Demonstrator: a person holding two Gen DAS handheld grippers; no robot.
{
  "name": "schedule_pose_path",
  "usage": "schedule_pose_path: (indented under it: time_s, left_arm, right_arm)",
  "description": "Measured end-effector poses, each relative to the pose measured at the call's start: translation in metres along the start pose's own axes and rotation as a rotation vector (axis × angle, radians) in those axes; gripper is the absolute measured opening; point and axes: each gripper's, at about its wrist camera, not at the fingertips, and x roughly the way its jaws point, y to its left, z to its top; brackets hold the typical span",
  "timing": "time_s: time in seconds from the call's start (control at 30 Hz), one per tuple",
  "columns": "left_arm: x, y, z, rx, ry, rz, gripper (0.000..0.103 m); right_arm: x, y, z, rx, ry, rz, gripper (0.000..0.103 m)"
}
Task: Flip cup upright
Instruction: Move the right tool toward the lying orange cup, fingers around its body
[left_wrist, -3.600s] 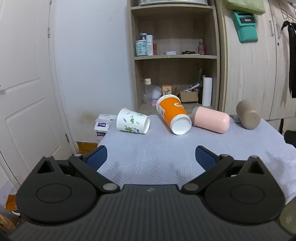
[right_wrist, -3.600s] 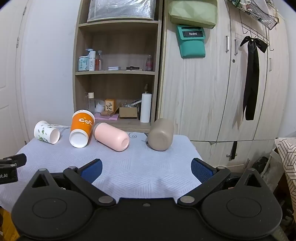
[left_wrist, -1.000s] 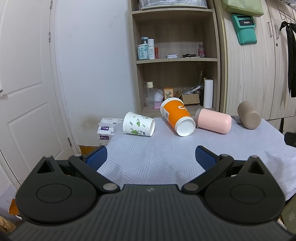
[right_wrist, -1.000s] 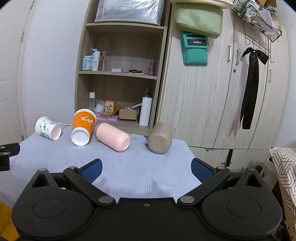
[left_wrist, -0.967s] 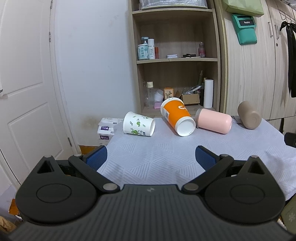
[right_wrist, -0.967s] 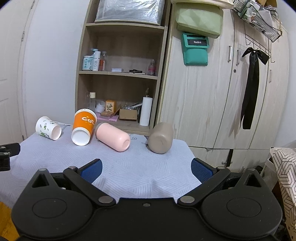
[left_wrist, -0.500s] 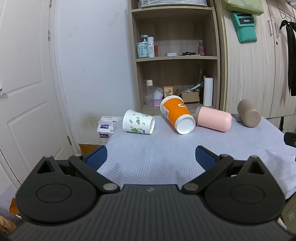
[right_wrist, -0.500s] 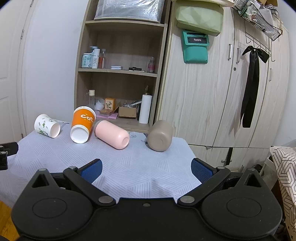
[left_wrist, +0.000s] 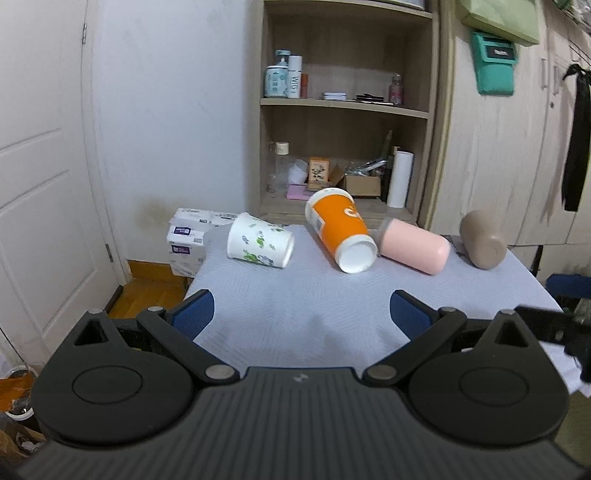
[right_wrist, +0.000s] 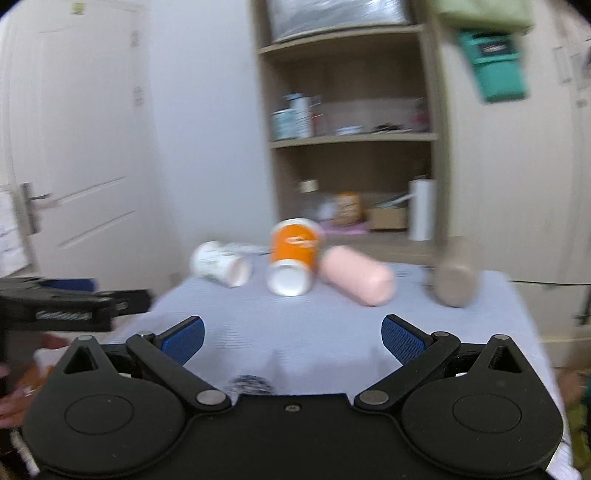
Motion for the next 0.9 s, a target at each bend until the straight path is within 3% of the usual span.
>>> schedule_pose_path:
  time_s: [0.17,0.43,0.67,0.9]
  left_arm:
    - [0.026,0.016,0.014,-0.048,0.018,-0.003,0.103]
    - [0.087,0.041,0.021,-0.233,0.098,-0.119,0.101]
    - [0.132,0.046,0.021,-0.280,0.109,-0.151,0.100]
    - [0.152,0.055,0.019,-0.320,0.103,-0.150,0.100]
  right_arm:
    - [0.038,0.006,0.017,-0.023,0.081,0.094,0.103]
    - [0.105,0.010,0.036,-0.014,0.179,0.166,0.103]
    - [0.163,0.013,0.039,-0.068,0.173,0.163,0.103]
    - [0.211,0.018,0.039,-0.165,0.171,0.079,0.099]
